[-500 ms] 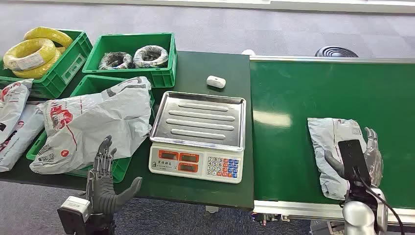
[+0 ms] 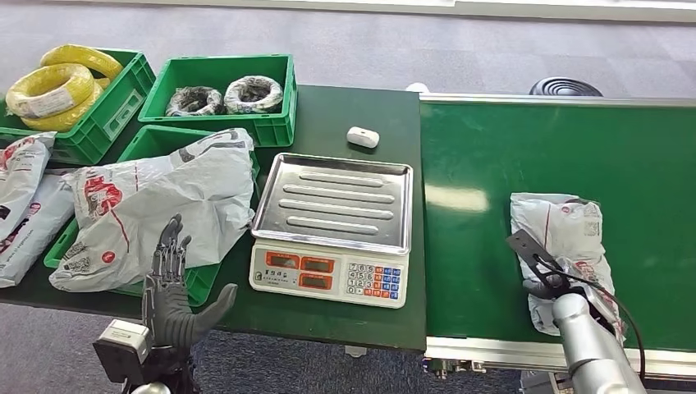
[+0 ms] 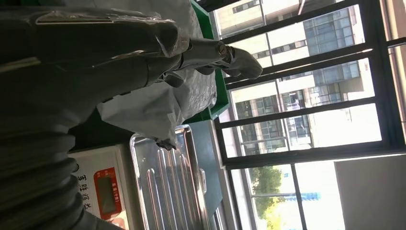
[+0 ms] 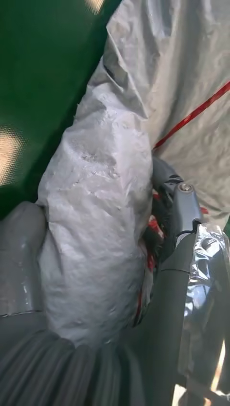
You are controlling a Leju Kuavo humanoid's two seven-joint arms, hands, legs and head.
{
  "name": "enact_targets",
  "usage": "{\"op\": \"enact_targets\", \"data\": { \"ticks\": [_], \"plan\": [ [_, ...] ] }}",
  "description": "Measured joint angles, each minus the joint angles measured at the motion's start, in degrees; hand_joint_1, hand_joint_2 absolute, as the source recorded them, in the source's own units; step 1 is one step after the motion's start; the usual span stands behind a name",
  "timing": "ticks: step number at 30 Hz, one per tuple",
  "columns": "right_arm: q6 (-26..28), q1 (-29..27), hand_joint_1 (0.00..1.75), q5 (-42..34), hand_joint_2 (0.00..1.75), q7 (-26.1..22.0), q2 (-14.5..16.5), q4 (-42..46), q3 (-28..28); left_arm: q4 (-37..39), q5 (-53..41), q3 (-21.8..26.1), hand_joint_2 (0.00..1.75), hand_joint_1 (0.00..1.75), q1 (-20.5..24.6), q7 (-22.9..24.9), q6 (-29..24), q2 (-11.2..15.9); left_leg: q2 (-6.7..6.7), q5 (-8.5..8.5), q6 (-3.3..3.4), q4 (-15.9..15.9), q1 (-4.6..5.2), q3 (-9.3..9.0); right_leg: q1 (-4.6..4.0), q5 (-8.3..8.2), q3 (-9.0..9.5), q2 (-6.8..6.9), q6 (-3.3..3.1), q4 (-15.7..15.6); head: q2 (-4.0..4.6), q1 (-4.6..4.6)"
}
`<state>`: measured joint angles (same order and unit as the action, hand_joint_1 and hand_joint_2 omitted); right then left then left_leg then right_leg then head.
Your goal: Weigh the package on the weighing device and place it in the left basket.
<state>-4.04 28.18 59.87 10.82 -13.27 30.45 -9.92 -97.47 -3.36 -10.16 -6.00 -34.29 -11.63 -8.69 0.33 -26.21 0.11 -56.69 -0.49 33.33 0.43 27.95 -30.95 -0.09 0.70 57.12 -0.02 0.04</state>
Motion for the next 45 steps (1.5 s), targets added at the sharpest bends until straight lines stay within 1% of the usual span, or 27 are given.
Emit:
{"op": "enact_targets", "data": {
  "ticks": [2, 5, 7, 8, 12, 16, 20, 22, 24, 26, 29, 31, 33, 37, 38, 41, 42, 45],
  "plan": [
    [-0.19, 1.36, 1.75, 1.69, 1.75, 2.35, -0.02, -2.02, 1.83, 0.18, -0.01, -0.2, 1.75, 0.0, -0.03, -0.39, -0.61, 0.07, 0.03, 0.0, 0.0, 0.0, 0.0, -0.05, 0.0, 0.01, 0.05, 0.05, 0.0, -0.03, 0.0, 0.0],
    [0.44, 2.53, 1.75, 2.7, 1.75, 3.47, -0.14, -3.84, 3.77, 0.6, 0.02, -0.53, 1.75, 0.0, -0.12, -0.85, -1.26, 0.18, 0.03, 0.0, 0.01, 0.0, 0.0, -0.12, 0.0, 0.01, 0.19, 0.06, 0.01, -0.06, 0.0, 0.01],
    [3.06, 2.74, 1.75, 2.52, 1.75, 3.26, -0.11, -4.26, 4.32, 0.73, 0.1, -0.66, 1.75, 0.0, -0.45, -1.09, -1.79, 0.27, 0.03, 0.0, 0.01, 0.0, 0.02, -0.12, 0.01, -0.01, 0.26, 0.05, 0.02, -0.06, 0.0, 0.0],
    [5.37, 2.71, 1.75, 2.03, 1.75, 2.73, 0.02, -4.26, 4.41, 0.71, 0.19, -0.68, 1.75, 0.0, -0.77, -1.21, -2.18, 0.34, 0.03, 0.0, 0.01, 0.0, 0.03, -0.11, 0.01, -0.02, 0.28, 0.05, 0.02, -0.06, 0.0, 0.0],
    [14.97, 1.33, 1.75, -1.3, 1.75, -1.71, 1.08, -1.75, 3.72, -0.42, 0.95, -0.68, 1.75, 0.0, -2.74, -1.67, -3.31, 0.86, 0.04, 0.0, 0.01, 0.0, 0.04, 0.01, 0.02, -0.03, 0.14, 0.05, 0.02, -0.05, 0.0, -0.02],
    [20.62, -0.21, 1.75, -3.36, 1.75, -6.65, 2.32, 4.68, 3.08, -1.07, 1.79, -0.71, 1.75, 0.0, -3.42, -2.39, -3.79, 1.42, 0.04, 0.01, 0.0, 0.0, 0.04, 0.1, 0.01, -0.03, 0.06, 0.05, 0.02, -0.03, 0.01, -0.02],
    [27.84, -1.1, 1.75, -5.7, 1.75, -13.14, 4.09, 13.37, 3.1, -1.03, 2.48, -1.07, 1.75, 0.0, -3.26, -3.51, -4.44, 1.81, 0.02, 0.01, 0.0, 0.0, 0.04, 0.11, 0.01, -0.03, 0.03, 0.04, 0.02, -0.02, 0.0, -0.02],
    [29.26, -1.25, 1.75, -7.0, 1.75, -16.19, 5.17, 18.0, 3.66, -0.81, 3.1, -1.31, 1.75, 0.0, -2.87, -4.31, -4.67, 1.98, 0.02, 0.01, 0.0, 0.0, 0.04, 0.12, 0.01, -0.03, 0.03, 0.04, 0.02, -0.02, 0.0, -0.01],
    [29.03, -1.26, 1.75, -8.25, 1.75, -20.17, 6.48, 22.8, 5.29, -0.35, 3.96, -1.45, 1.75, 0.0, -2.1, -5.12, -4.71, 2.15, -0.01, 0.02, 0.0, 0.01, 0.03, 0.11, 0.01, -0.04, 0.02, 0.0, 0.01, -0.01, 0.0, -0.01],
    [27.19, -1.03, 1.75, -8.7, 1.75, -22.7, 7.78, 26.57, 7.54, 0.21, 4.49, -1.51, 1.75, 0.0, -1.13, -5.5, -4.56, 2.28, -0.03, 0.03, -0.01, 0.01, 0.03, 0.09, 0.0, -0.04, 0.03, -0.01, 0.01, -0.01, 0.0, -0.02],
    [21.97, -0.14, 1.75, -9.67, 1.75, -26.83, 9.2, 30.13, 11.36, 1.06, 4.91, -1.55, 1.75, 0.0, 0.4, -5.57, -3.43, 2.38, 0.01, 0.05, -0.01, 0.01, 0.02, 0.1, 0.0, -0.05, 0.03, 0.02, 0.0, 0.01, 0.0, -0.01],
    [17.95, 1.21, 1.75, -9.64, 1.75, -29.64, 10.09, 31.36, 14.96, 1.7, 5.08, -1.63, 1.75, 0.0, 1.76, -5.42, -2.37, 2.38, -0.02, 0.06, -0.01, 0.01, 0.02, 0.1, 0.0, -0.06, 0.03, -0.01, 0.0, 0.02, 0.0, -0.02],
    [14.66, 3.05, 1.75, -8.45, 1.75, -30.51, 11.14, 31.5, 18.87, 2.3, 5.01, -1.88, 1.75, 0.0, 3.13, -5.18, -1.69, 2.36, -0.04, 0.06, -0.01, 0.01, 0.02, 0.09, 0.0, -0.06, 0.03, -0.03, -0.01, 0.03, 0.0, -0.02],
    [9.93, 6.97, 1.75, -6.8, 1.75, -30.3, 13.51, 29.07, 25.73, 3.25, 4.61, -2.33, 1.75, 0.0, 5.06, -4.63, -1.15, 2.34, -0.04, 0.07, -0.02, 0.01, 0.02, 0.1, 0.0, -0.06, 0.01, -0.02, -0.01, 0.03, 0.0, -0.02],
    [9.13, 7.82, 1.66, -6.62, 1.75, -30.2, 14.16, 28.06, 27.15, 3.43, 4.51, -2.38, 1.75, 0.0, 5.43, -4.44, -1.01, 2.31, -0.03, 0.07, -0.02, 0.01, 0.02, 0.1, 0.0, -0.06, 0.01, -0.02, -0.01, 0.03, 0.0, -0.02],
    [7.55, 9.78, 0.35, -6.17, 1.75, -29.81, 15.81, 24.71, 30.51, 3.68, 4.32, -2.4, 1.75, 0.0, 6.19, -3.66, -0.73, 2.14, -0.02, 0.07, -0.02, 0.01, 0.02, 0.12, 0.0, -0.06, -0.01, -0.01, -0.01, 0.03, 0.01, -0.02],
    [7.18, 10.3, 0.0, -6.09, 1.75, -29.47, 16.31, 23.52, 31.34, 3.69, 4.19, -2.39, 1.75, 0.0, 6.35, -3.34, -0.69, 2.05, -0.02, 0.07, -0.02, 0.01, 0.03, 0.13, 0.0, -0.05, -0.02, -0.01, -0.01, 0.03, 0.01, -0.01],
    [7.07, 11.55, 0.0, -5.74, 1.75, -27.72, 17.58, 20.01, 33.01, 3.68, 3.68, -2.28, 1.75, 0.0, 6.7, -2.51, -0.91, 1.83, -0.01, 0.07, -0.02, 0.01, 0.03, 0.15, 0.01, -0.05, -0.02, 0.0, -0.01, 0.03, 0.0, -0.01]
  ]
}}
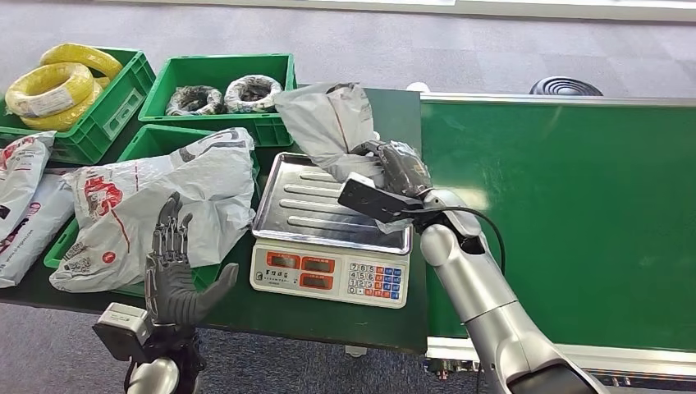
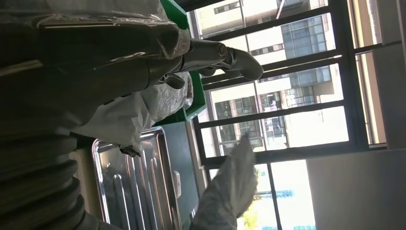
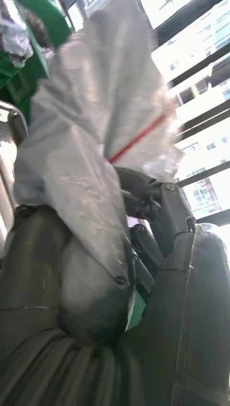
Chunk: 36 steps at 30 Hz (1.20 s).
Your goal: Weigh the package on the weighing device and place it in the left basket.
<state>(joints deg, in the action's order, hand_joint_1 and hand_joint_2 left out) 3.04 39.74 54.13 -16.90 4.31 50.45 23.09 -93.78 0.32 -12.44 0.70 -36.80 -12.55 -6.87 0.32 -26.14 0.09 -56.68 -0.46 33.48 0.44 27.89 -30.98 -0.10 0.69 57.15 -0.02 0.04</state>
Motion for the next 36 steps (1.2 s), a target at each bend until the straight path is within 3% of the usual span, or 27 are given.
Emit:
{"op": "enact_targets", "data": {
  "ticks": [10, 16, 22, 25, 29, 36],
  "plan": [
    [0.04, 0.39, 0.0, -4.5, 1.75, -2.42, 0.68, -5.09, 0.93, -0.11, -2.1, 1.65, 1.75, 0.0, -0.34, 2.68, -1.44, -0.22, 0.01, 0.0, 0.0, 0.0, 0.0, 0.0, 0.0, 0.0, -0.04, 0.0, 0.0, -0.01, 0.01, -0.01],
    [-0.81, -2.45, 0.0, -13.92, 1.75, -9.49, 0.3, -3.41, -2.06, -0.05, -4.55, 2.6, 1.75, 0.0, -0.18, 6.85, -1.85, -0.31, 0.01, 0.0, 0.0, 0.0, 0.0, 0.01, 0.0, 0.0, -0.06, 0.0, 0.0, -0.01, 0.0, 0.01],
    [-2.8, -4.77, 0.0, -21.27, 1.75, -12.24, 0.12, -0.11, -4.96, 1.0, -5.51, 2.7, 1.75, 0.0, 1.24, 8.38, -2.09, -0.37, 0.03, 0.0, 0.0, -0.01, 0.0, 0.01, 0.01, 0.0, -0.1, 0.02, 0.0, -0.03, 0.01, 0.01],
    [-5.3, -6.52, 0.0, -30.28, 1.75, -13.06, 0.27, 3.92, -7.46, 4.15, -5.61, 2.67, 1.75, 0.0, 3.97, 9.28, -2.08, -0.35, 0.07, 0.01, 0.0, -0.02, 0.0, 0.01, 0.01, -0.01, -0.09, 0.05, 0.0, -0.02, 0.01, 0.01],
    [-6.93, -10.22, 0.0, -37.46, 1.75, -10.23, -0.56, 10.39, -9.51, 9.57, -6.51, 2.58, 1.75, 0.0, 9.07, 9.57, -2.86, -0.14, 0.07, 0.01, 0.0, -0.02, 0.0, -0.01, 0.01, -0.01, -0.06, 0.05, 0.0, -0.02, 0.0, -0.01],
    [2.13, -19.23, 0.0, -39.54, 1.75, -11.14, -3.53, 20.45, -13.53, 15.44, -13.75, 0.11, 1.75, 0.0, 15.77, 13.41, -2.94, 0.83, 0.17, 0.0, 0.01, -0.06, 0.0, 0.07, 0.07, 0.0, -0.16, 0.11, 0.01, -0.05, 0.0, 0.0]
  ]
}}
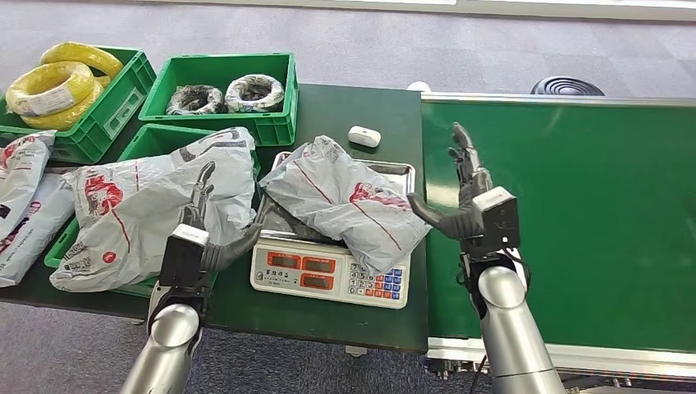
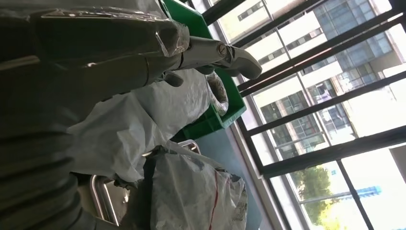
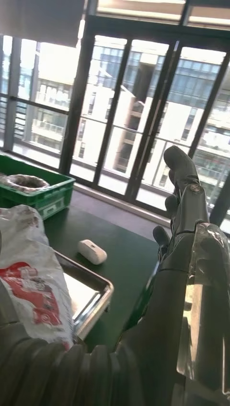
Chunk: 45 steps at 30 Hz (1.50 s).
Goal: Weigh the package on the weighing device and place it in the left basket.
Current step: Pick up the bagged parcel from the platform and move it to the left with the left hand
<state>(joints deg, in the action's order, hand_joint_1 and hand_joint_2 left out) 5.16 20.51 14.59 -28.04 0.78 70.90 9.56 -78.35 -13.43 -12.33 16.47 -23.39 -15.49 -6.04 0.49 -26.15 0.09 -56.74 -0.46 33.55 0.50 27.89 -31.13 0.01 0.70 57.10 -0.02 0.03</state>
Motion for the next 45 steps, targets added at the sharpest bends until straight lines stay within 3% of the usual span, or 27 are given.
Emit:
{"op": "enact_targets", "data": {
  "ticks": [8, 14, 15, 19, 24, 28, 37, 41, 45],
  "plan": [
    [4.28, -15.29, 0.0, 0.96, 1.75, -1.29, -0.86, 13.51, -9.27, 13.95, -7.98, -6.78, 1.75, 0.0, 11.4, 5.55, -0.24, -1.09, 0.03, -0.01, 0.01, 0.0, 0.03, 0.06, 0.01, -0.01, 0.0, 0.0, 0.01, -0.01, 0.0, -0.01],
    [4.9, -20.54, 0.0, 2.09, 1.75, -1.62, 0.98, 18.46, -13.53, 24.1, -13.63, -11.74, 1.75, 0.0, 18.56, 10.1, 3.49, -4.51, 0.0, -0.01, 0.01, 0.0, 0.04, 0.05, 0.01, -0.01, 0.01, -0.02, 0.01, 0.0, 0.0, -0.01],
    [4.86, -21.01, 0.0, 2.44, 1.75, -1.62, 1.33, 18.98, -13.96, 25.72, -14.18, -12.47, 1.75, 0.07, 19.58, 10.38, 4.28, -5.38, -0.03, -0.01, 0.01, 0.0, 0.04, 0.05, 0.01, -0.02, 0.01, -0.03, 0.01, 0.0, 0.0, -0.01],
    [4.03, -21.74, 0.0, 2.9, 1.75, -1.54, 2.42, 20.35, -15.18, 31.81, -15.39, -15.25, 1.75, 1.69, 23.24, 11.78, 8.37, -8.95, -0.04, -0.01, 0.01, 0.0, 0.06, 0.06, 0.02, -0.02, 0.01, -0.04, 0.02, 0.0, 0.0, -0.01],
    [3.46, -21.71, 0.0, 2.94, 1.75, -1.34, 2.78, 20.61, -15.49, 34.18, -15.53, -16.55, 1.75, 1.75, 24.56, 12.16, 9.9, -10.72, -0.06, -0.01, 0.02, 0.0, 0.07, 0.06, 0.02, -0.03, 0.01, -0.05, 0.02, 0.0, 0.01, 0.0],
    [2.82, -21.5, 0.0, 3.03, 1.75, -0.6, 3.52, 20.82, -16.57, 38.26, -15.79, -21.64, 1.75, 1.73, 26.2, 14.71, 10.78, -13.33, -0.05, -0.01, 0.02, 0.0, 0.06, 0.05, 0.01, -0.02, 0.0, -0.04, 0.02, 0.0, 0.0, -0.02],
    [2.78, -22.29, 0.0, 4.93, 1.75, 1.03, 4.51, 22.82, -18.39, 42.41, -32.72, -29.55, 1.75, 1.75, 29.34, 23.42, 1.19, -13.75, -0.07, -0.01, 0.02, 0.0, 0.06, 0.06, 0.01, -0.03, 0.02, -0.04, 0.02, 0.0, 0.0, -0.01],
    [2.44, -23.08, 0.0, 5.13, 1.75, 1.17, 4.99, 23.99, -19.47, 42.77, -37.62, -29.57, 1.75, 1.75, 29.81, 24.93, -1.52, -13.06, -0.06, -0.01, 0.02, 0.0, 0.06, 0.06, 0.01, -0.03, 0.02, -0.04, 0.02, 0.01, 0.0, -0.01],
    [2.16, -24.42, 0.0, 5.15, 1.75, 1.16, 5.46, 25.15, -20.06, 39.77, -38.76, -26.44, 1.75, 1.75, 29.49, 22.23, -3.83, -11.64, -0.06, -0.01, 0.02, 0.01, 0.06, 0.06, 0.0, -0.02, 0.02, -0.04, 0.02, 0.02, 0.0, -0.01]
  ]
}}
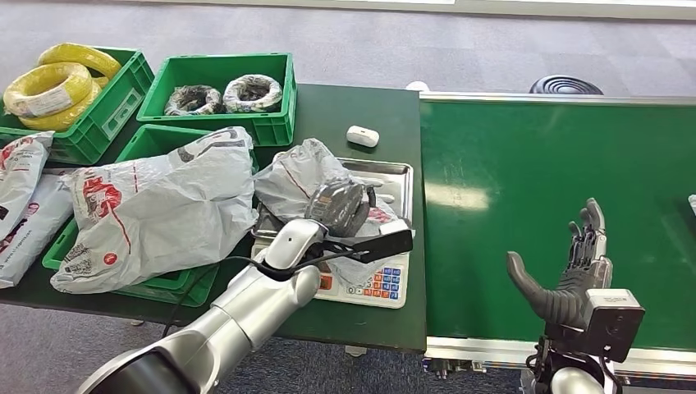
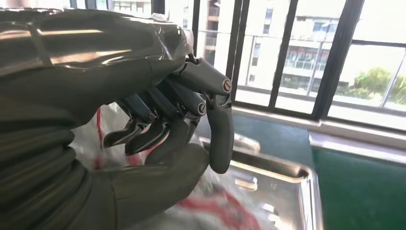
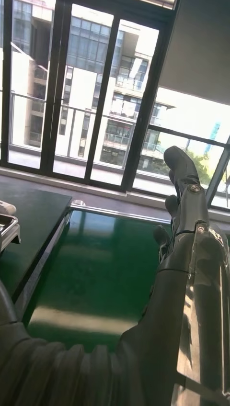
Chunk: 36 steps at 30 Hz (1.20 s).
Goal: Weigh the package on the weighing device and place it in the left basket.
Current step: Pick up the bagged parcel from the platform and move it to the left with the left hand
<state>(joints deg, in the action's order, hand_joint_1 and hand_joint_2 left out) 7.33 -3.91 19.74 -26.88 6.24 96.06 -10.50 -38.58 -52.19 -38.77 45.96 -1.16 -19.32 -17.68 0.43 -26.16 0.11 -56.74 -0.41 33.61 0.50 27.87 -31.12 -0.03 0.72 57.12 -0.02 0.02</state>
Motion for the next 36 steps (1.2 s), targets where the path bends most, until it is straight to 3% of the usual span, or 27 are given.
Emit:
{"op": "enact_targets", "data": {
  "ticks": [11, 13, 15, 16, 19, 21, 27, 36],
  "plan": [
    [0.96, -3.61, 0.0, -0.03, 1.75, -0.05, 0.9, 2.61, -0.91, -26.1, 0.59, 11.65, 1.75, 1.72, -1.78, -4.77, -2.64, 6.07, -0.02, 0.0, 0.0, 0.02, 0.0, 0.01, -0.01, 0.01, 0.0, 0.0, -0.01, 0.01, 0.0, 0.0],
    [1.14, -4.18, 0.0, -0.22, 1.75, -0.14, 1.04, 2.91, -1.14, -30.14, 2.68, 13.52, 1.75, 0.92, -1.68, -5.45, -2.72, 7.25, -0.04, 0.0, 0.0, 0.02, 0.0, 0.0, -0.01, 0.01, -0.01, 0.0, -0.01, 0.0, 0.0, 0.0],
    [1.2, -4.72, 0.0, -0.49, 1.75, -0.34, 1.14, 3.16, -1.43, -33.01, 6.32, 15.27, 1.75, 0.07, -1.44, -5.29, 0.68, 8.41, -0.05, 0.0, 0.0, 0.02, 0.0, 0.0, -0.01, 0.02, 0.0, 0.0, -0.01, 0.0, 0.0, 0.0],
    [1.18, -4.93, 0.0, -0.58, 1.75, -0.47, 1.16, 3.26, -1.6, -33.85, 8.69, 15.96, 1.75, 0.0, -1.33, -5.09, 3.62, 8.95, -0.06, 0.0, 0.0, 0.02, 0.0, -0.01, -0.01, 0.02, 0.0, 0.0, -0.01, 0.0, 0.0, 0.0],
    [0.78, -5.22, 0.0, -0.73, 1.75, -0.83, 1.19, 3.39, -2.01, -34.12, 14.21, 16.86, 1.75, 0.0, -1.3, -4.8, 12.71, 10.19, -0.07, 0.01, 0.0, 0.02, 0.0, -0.01, 0.0, 0.02, 0.0, 0.0, -0.01, 0.0, 0.0, 0.0],
    [0.42, -5.22, 0.0, -0.67, 1.75, -0.9, 1.2, 3.39, -2.08, -32.48, 14.78, 16.35, 1.75, 0.0, -1.54, -5.1, 15.81, 10.57, -0.07, 0.01, 0.0, 0.02, 0.0, -0.02, 0.01, 0.01, 0.0, 0.0, -0.01, 0.0, 0.0, 0.0],
    [-0.3, -4.97, 0.0, -0.05, 1.75, -0.9, 1.57, 3.39, -2.37, -22.76, 13.46, 11.65, 1.75, 0.0, -2.14, -6.99, 17.71, 9.82, -0.06, 0.0, 0.0, 0.01, 0.01, -0.02, 0.02, 0.01, -0.01, 0.0, -0.01, -0.01, 0.0, 0.01],
    [-0.97, -4.13, 0.0, 0.31, 1.75, -0.73, 2.01, 3.38, -2.78, -8.45, 12.37, 5.16, 1.75, 0.0, -0.66, -7.19, 21.42, 5.12, -0.06, 0.0, 0.0, 0.01, 0.01, -0.01, 0.01, 0.01, -0.01, 0.0, -0.01, -0.01, 0.0, -0.01]
  ]
}}
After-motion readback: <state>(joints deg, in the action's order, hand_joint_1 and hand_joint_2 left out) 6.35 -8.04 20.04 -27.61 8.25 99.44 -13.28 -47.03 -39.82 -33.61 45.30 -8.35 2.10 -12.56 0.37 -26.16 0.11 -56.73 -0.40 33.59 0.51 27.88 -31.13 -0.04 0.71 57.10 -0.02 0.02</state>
